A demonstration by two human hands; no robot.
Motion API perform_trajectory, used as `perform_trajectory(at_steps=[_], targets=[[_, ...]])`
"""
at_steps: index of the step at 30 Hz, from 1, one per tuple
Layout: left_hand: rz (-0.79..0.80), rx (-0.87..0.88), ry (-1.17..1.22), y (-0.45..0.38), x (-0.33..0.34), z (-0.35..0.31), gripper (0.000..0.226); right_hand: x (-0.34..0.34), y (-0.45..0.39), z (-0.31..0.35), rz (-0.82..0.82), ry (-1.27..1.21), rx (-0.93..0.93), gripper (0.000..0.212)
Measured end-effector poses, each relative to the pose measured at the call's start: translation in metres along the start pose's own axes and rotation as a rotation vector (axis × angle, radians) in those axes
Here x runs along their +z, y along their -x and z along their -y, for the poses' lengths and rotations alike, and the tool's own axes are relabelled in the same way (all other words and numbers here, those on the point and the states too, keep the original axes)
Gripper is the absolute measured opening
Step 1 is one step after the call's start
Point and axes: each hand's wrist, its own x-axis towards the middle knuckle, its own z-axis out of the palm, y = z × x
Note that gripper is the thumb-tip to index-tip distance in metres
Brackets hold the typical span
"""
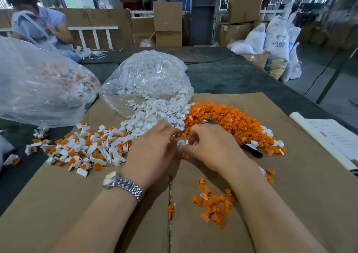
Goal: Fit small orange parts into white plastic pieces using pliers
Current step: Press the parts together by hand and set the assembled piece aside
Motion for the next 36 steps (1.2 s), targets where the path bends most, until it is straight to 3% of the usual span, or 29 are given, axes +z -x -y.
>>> perform_trajectory(at_steps=[3, 7, 14, 17, 20, 23, 28, 36], targets=[[0.04, 0.07, -0.03, -0.001, 0.007, -0.001, 0.032, 0.004, 0.0, 0.003, 0.062, 0.094, -0.042, 0.032], [0.086, 0.069, -0.04, -0.002, 0.011, 0.0, 0.029, 0.002, 0.0, 0.001, 0.119, 0.037, -0.046, 0.021], [0.06, -0.005, 0.033, -0.003, 0.012, 0.001, 0.013, -0.003, -0.003, -0.01, -0.012, -0.14, -0.011, 0.005], [-0.008, -0.206, 0.322, -0.003, 0.006, 0.0, 0.012, -0.011, -0.005, -0.013, -0.076, -0.385, 0.021, 0.007], [0.079, -0.497, 0.844, -0.003, -0.005, 0.0, 0.01, -0.019, -0.002, -0.013, -0.068, -0.707, 0.058, 0.007], [0.138, -0.591, 1.334, -0.001, -0.013, 0.001, 0.016, -0.023, 0.001, -0.011, -0.042, -0.873, 0.043, 0.005], [0.089, -0.581, 1.544, -0.005, -0.014, 0.001, 0.03, -0.026, 0.003, -0.008, -0.056, -0.962, 0.013, 0.005], [0.043, -0.507, 1.595, -0.004, -0.016, 0.0, 0.028, -0.02, 0.004, -0.003, -0.126, -0.811, -0.075, 0.003]])
